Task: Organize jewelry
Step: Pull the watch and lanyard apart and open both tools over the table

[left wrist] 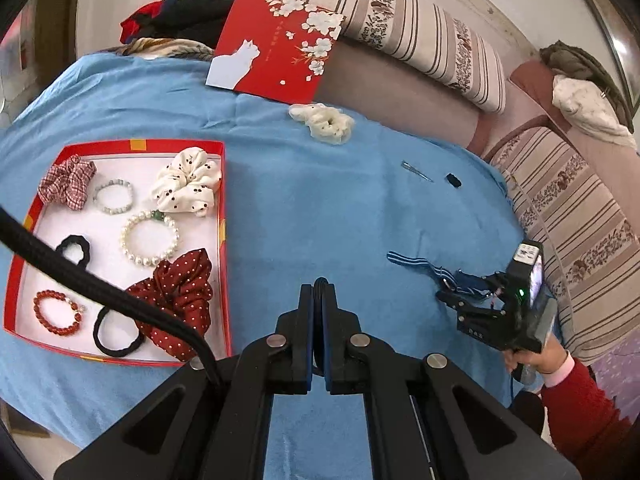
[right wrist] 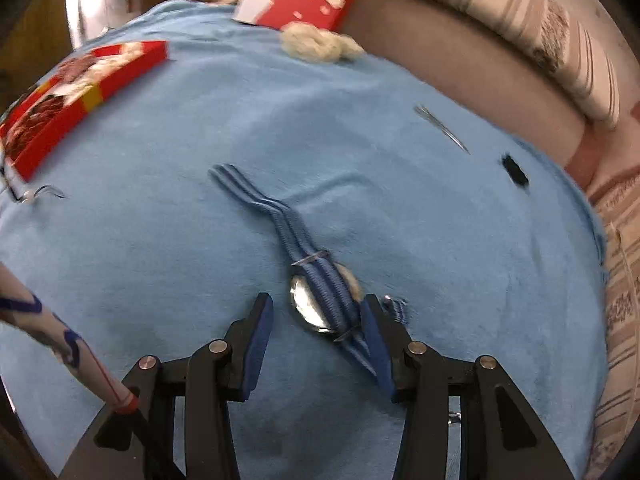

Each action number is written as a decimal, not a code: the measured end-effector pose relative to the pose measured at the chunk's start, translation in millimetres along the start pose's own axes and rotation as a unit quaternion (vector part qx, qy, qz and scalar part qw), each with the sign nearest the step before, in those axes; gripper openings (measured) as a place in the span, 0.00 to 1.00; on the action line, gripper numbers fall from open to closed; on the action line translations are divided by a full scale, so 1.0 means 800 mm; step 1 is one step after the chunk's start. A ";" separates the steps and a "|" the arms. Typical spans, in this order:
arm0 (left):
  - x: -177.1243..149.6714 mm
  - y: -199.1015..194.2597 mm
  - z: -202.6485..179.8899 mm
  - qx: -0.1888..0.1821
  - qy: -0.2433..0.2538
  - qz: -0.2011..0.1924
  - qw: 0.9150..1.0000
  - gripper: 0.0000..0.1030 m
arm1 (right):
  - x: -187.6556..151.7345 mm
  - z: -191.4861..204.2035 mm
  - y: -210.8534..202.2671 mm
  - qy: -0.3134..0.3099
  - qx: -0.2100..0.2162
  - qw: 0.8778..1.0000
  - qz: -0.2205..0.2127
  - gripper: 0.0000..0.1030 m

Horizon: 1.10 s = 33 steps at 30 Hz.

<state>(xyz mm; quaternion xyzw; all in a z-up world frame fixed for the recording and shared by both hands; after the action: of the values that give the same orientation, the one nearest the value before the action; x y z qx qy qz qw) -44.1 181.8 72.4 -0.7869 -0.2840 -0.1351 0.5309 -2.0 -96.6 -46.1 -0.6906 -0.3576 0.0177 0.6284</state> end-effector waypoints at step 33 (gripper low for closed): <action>-0.005 0.190 -0.157 -0.040 0.074 0.112 0.990 0.45 | -0.075 -0.186 -0.043 0.314 0.069 0.944 -0.069 0.55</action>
<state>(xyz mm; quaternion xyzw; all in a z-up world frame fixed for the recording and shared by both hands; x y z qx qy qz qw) 53.4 24.1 4.8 -0.8224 -0.1479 -0.1439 0.5302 8.1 -256.4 -9.9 -0.5897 -0.1870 -0.2191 0.7545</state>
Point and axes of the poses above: each gripper's, at about its wrist camera, not at the fingertips, and y roughly the way its jaws point, z to its left, x to its top, the point moved 8 cm from there along y, roughly the way its jaws point, and after that the axes turned 8 degrees about -y, right-handed, at the moved point
